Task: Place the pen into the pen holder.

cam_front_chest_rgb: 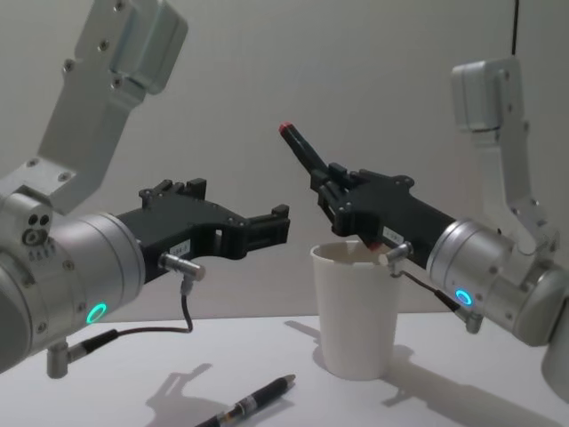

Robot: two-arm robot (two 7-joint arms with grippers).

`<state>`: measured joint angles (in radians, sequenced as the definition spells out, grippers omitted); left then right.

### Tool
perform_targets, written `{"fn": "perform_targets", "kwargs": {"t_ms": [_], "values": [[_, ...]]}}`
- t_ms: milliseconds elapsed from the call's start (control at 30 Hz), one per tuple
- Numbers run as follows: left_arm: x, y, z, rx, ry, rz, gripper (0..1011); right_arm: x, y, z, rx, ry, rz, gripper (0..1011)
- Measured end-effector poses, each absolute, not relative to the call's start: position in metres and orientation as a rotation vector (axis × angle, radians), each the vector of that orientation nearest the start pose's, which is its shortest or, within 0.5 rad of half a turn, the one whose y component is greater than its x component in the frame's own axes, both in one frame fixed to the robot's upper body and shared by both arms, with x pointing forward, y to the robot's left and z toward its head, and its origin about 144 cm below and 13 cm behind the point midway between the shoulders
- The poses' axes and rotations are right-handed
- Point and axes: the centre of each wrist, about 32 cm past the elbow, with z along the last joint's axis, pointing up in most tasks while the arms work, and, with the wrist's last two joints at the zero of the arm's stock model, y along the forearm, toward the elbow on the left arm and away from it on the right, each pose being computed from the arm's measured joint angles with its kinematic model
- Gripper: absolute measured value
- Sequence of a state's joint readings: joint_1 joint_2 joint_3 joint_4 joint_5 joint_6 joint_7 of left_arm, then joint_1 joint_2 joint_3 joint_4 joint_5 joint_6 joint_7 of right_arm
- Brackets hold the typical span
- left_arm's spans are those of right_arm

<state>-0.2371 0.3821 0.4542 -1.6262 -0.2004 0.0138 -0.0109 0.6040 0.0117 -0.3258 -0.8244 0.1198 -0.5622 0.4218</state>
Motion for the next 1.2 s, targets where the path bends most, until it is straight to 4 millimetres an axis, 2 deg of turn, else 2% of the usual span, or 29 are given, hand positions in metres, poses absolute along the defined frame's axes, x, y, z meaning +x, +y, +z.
{"fn": "perform_targets", "kwargs": {"t_ms": [200,467,667,700,867,967,1000,1067,1200], "values": [[0.492,0.198,1.204,0.061,-0.268,1.124,1001,0.609,-0.155,1.151,0.201,-0.362,-0.873,199],[0.492,0.198,1.204,0.061,-0.268,1.124,1001,0.611,-0.153,1.15,0.199,-0.362,-0.87,461],[0.492,0.198,1.204,0.061,-0.268,1.124,1001,0.612,-0.152,1.15,0.199,-0.363,-0.869,634],[0.492,0.198,1.204,0.061,-0.268,1.124,1001,0.612,-0.152,1.15,0.199,-0.363,-0.869,634],[0.492,0.198,1.204,0.061,-0.268,1.124,1001,0.612,-0.152,1.15,0.199,-0.363,-0.867,826],[0.492,0.198,1.204,0.061,-0.268,1.124,1001,0.612,-0.153,1.152,0.204,-0.362,-0.869,876],[0.492,0.198,1.204,0.061,-0.268,1.124,1001,0.611,-0.153,1.152,0.207,-0.361,-0.87,939],[0.492,0.198,1.204,0.061,-0.268,1.124,1001,0.61,-0.156,1.156,0.22,-0.354,-0.879,981],[0.492,0.198,1.204,0.061,-0.268,1.124,1001,0.606,-0.161,1.162,0.244,-0.344,-0.898,1001]]}}
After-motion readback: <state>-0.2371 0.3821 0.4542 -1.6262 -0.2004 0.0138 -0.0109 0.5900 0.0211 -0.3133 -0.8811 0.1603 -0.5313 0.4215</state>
